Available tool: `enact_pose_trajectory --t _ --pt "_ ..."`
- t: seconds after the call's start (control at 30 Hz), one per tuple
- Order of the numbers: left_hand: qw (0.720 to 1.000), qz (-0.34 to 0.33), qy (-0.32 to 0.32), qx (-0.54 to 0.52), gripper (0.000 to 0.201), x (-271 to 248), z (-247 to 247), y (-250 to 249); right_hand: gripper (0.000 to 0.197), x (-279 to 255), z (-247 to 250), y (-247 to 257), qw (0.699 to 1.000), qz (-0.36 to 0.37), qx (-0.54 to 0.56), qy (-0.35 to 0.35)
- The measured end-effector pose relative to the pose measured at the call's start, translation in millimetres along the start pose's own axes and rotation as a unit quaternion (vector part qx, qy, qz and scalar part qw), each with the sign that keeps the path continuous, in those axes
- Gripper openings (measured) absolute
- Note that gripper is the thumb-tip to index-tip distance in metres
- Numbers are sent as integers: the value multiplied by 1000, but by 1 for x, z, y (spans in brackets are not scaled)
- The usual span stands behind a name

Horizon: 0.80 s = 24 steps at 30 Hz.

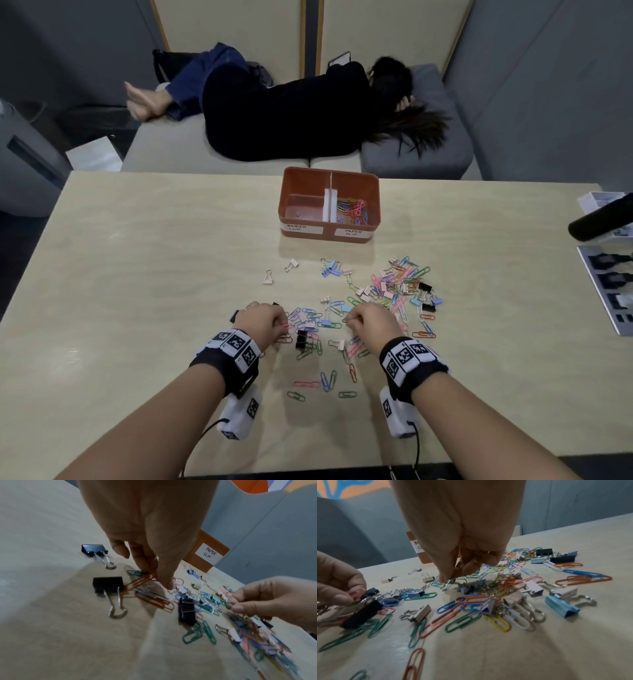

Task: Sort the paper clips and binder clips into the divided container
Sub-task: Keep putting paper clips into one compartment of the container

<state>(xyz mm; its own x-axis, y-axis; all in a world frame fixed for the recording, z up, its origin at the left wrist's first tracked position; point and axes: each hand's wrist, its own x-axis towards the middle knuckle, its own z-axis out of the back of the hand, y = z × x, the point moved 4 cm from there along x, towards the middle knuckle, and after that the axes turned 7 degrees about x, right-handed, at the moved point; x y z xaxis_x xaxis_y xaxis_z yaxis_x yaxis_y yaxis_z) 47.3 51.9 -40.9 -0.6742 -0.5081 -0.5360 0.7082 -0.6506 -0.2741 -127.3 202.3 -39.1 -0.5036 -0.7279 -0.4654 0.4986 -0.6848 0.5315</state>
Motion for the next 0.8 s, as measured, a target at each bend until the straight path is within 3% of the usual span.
enact_pose_trajectory --t 0.17,0.3,0.4,0.6,0.67,0.8 --pt "991 9 -31 -131 14 -4 15 2 10 -5 8 2 1000 4 29 -11" --pt "984 10 -66 -163 12 -12 28 12 17 -6 1 14 998 19 62 27" --pt "984 9 -52 -171 19 -17 24 22 27 -2 -9 22 997 44 38 45" --pt "993 5 7 -117 30 -19 -5 22 31 9 -24 27 998 34 3 57" --pt "996 0 0 -89 21 -16 -11 19 31 11 -25 28 997 31 -5 63" --pt "999 12 -13 -44 24 -5 -14 16 26 21 -26 29 996 -2 -17 85"
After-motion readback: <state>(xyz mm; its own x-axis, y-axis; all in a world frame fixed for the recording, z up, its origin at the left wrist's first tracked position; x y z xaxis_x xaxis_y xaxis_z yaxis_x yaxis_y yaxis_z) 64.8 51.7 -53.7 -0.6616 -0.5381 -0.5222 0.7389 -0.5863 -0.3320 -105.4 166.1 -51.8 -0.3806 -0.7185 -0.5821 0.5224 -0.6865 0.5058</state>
